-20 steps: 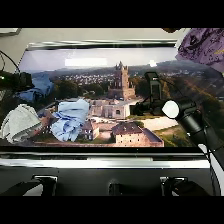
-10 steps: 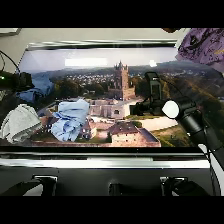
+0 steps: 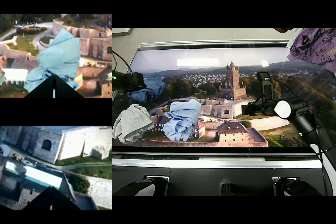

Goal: Fold the clothes and pants, and hang the long-sleeved shirts on hangers.

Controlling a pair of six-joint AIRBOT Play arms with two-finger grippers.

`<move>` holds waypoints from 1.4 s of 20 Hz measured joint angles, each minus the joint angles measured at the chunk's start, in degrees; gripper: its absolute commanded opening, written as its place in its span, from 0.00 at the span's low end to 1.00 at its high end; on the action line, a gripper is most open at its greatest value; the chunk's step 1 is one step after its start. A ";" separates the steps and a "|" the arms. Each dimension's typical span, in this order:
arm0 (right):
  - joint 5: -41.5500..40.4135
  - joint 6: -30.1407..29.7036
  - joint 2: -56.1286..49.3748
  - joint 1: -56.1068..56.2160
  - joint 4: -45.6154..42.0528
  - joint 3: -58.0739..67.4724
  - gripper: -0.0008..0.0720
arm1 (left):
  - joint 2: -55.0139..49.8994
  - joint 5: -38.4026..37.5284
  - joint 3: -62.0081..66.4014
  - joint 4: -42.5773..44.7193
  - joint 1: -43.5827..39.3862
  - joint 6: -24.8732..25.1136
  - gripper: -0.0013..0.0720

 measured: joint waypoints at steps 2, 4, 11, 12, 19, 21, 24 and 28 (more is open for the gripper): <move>0.00 -0.02 0.00 0.00 0.00 0.00 0.07 | -0.04 0.26 0.00 0.02 0.02 0.00 0.09; -0.02 0.00 0.00 0.00 0.00 0.00 0.07 | -0.15 0.52 0.00 0.11 0.11 -0.26 1.00; -0.63 0.00 0.00 0.00 0.02 0.00 0.07 | -1.22 0.31 -11.39 2.69 0.15 -4.09 1.00; -0.94 0.00 0.00 0.00 0.07 0.00 0.07 | -1.20 1.92 -14.51 2.43 0.15 -4.42 1.00; -1.64 0.48 0.00 0.00 0.94 0.00 0.07 | -3.19 18.47 -29.99 -5.64 -0.33 -5.03 1.00; -2.29 0.68 0.00 0.00 1.42 0.00 0.07 | -5.22 21.00 -31.36 -7.23 -1.22 -5.03 0.96; -3.32 0.68 0.00 0.00 2.64 0.00 0.07 | -7.48 22.47 -32.22 -8.50 -2.56 -5.05 0.04; -3.89 0.90 0.68 0.00 4.59 0.07 0.15 | -6.86 22.95 -29.97 -9.99 -3.30 -3.23 0.04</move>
